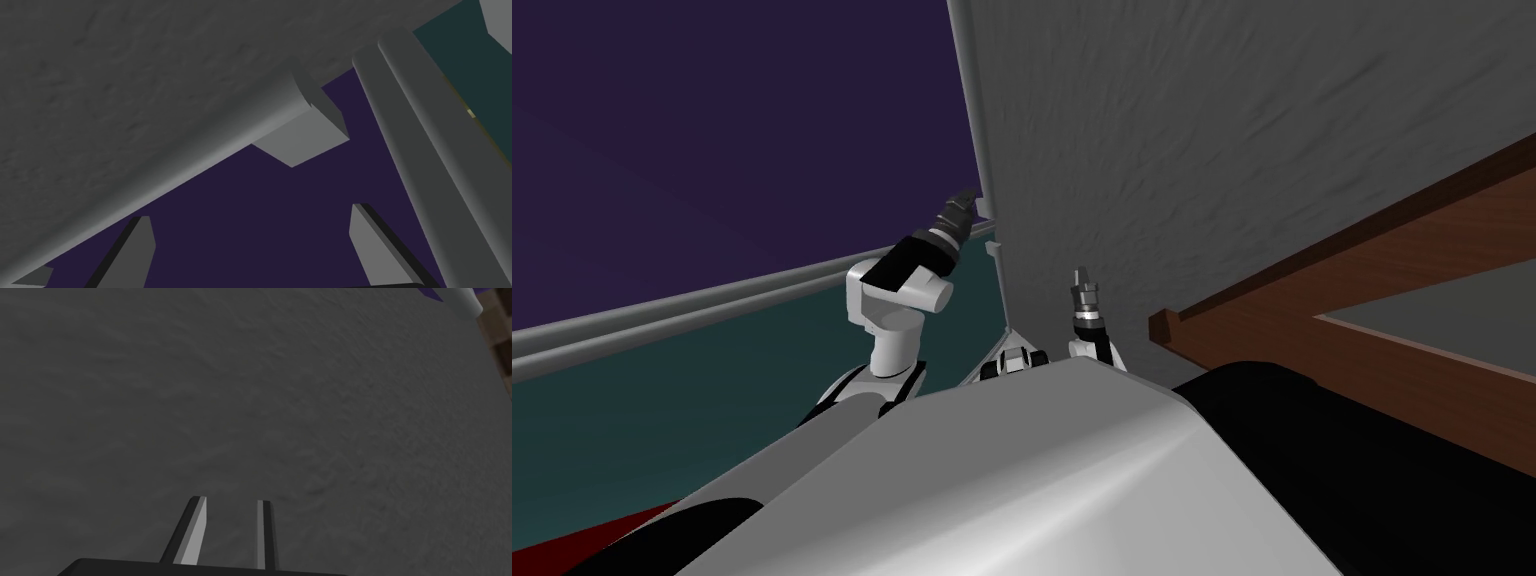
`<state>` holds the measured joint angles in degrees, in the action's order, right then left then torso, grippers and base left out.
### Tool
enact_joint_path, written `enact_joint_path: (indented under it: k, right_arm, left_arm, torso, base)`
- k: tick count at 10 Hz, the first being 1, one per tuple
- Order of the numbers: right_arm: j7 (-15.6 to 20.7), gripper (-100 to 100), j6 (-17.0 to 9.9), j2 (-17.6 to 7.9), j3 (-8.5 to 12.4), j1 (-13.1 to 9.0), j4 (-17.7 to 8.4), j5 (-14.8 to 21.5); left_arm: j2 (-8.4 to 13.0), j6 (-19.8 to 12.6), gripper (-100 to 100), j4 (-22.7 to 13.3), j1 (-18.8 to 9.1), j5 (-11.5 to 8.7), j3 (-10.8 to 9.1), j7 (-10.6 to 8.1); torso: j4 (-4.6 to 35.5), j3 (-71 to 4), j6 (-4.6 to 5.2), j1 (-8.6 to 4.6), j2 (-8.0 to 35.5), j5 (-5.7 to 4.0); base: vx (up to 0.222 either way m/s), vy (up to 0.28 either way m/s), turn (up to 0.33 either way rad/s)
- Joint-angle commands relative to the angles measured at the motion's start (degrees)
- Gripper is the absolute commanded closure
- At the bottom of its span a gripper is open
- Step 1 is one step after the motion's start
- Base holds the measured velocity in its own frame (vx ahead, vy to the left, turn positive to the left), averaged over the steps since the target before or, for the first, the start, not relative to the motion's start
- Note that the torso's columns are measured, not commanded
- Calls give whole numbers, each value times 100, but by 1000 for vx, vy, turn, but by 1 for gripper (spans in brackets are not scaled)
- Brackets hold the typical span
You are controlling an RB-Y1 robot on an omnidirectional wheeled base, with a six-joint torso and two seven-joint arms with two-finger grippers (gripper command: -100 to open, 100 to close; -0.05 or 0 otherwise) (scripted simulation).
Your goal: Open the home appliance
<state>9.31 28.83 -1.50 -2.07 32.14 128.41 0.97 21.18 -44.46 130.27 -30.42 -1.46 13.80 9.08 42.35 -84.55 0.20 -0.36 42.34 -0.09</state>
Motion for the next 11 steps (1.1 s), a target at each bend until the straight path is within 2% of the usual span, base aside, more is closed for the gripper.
enact_joint_path:
  k: [1, 2, 3, 4, 5, 6, 7, 8, 9, 10, 11]
  right_arm:
    - [-1, 0, -3, -3, -13, 1, -5, 4]
    - [-3, 0, -5, -6, -27, 0, -9, 8]
    - [-4, 0, -8, -9, -39, 1, -14, 12]
    - [-5, 0, -10, -13, -53, 1, -19, 16]
    - [-6, 0, -13, -16, -66, 1, -23, 20]
    - [-7, 0, -15, -19, -79, 1, -27, 24]
    - [-8, 0, -17, -22, -91, 1, -31, 27]
    - [-9, 0, -20, -25, -105, 0, -35, 32]
    - [-10, 0, -22, -28, -117, 0, -39, 35]
    - [-10, 0, -25, -32, -130, 0, -44, 40]
    - [-11, 0, -26, -34, -140, -1, -46, 42]
  left_arm:
    - [119, -449, -100, -62, -389, -39, 62, 68]
    - [119, -595, -100, -62, -408, -39, 62, 68]
    - [199, -766, -100, -104, -659, -65, 101, 108]
    - [199, -903, -100, -104, -660, -65, 101, 108]
    - [280, -1091, -100, -144, -903, -89, 139, 147]
    - [280, -1199, -100, -144, -903, -89, 139, 147]
    - [361, -1396, -100, -181, -1135, -113, 175, 185]
    - [361, -1481, -100, -181, -1135, -113, 175, 185]
    - [440, -1680, -100, -213, -1354, -135, 210, 220]
    - [440, -1749, -100, -213, -1354, -135, 210, 220]
    - [518, -1959, -100, -242, -1559, -156, 242, 253]
  torso:
    - [-1, 0, -2, 1, 0, 1]
    - [0, 0, 0, 0, 0, 0]
    - [-1, 0, -3, 1, 0, 1]
    - [0, 0, -1, 0, 0, 0]
    - [-1, 1, -2, 0, 2, 0]
    - [0, 1, -1, 1, 1, 0]
    - [-1, 1, -2, 2, 0, 0]
    - [-1, 0, 0, 1, 0, 0]
    - [-1, 1, -3, 1, 1, 0]
    - [-1, 0, -1, 0, 0, 0]
    - [-2, 2, -5, 5, 2, 1]
  base:
    - [10, 2, -56]
    - [11, 2, -30]
    - [9, -1, -39]
    - [7, -1, -27]
    - [7, -1, -32]
    - [10, 0, -28]
    - [11, 1, -53]
    - [9, 1, -28]
    - [9, -1, -43]
    - [0, 1, -14]
    - [6, -3, -44]
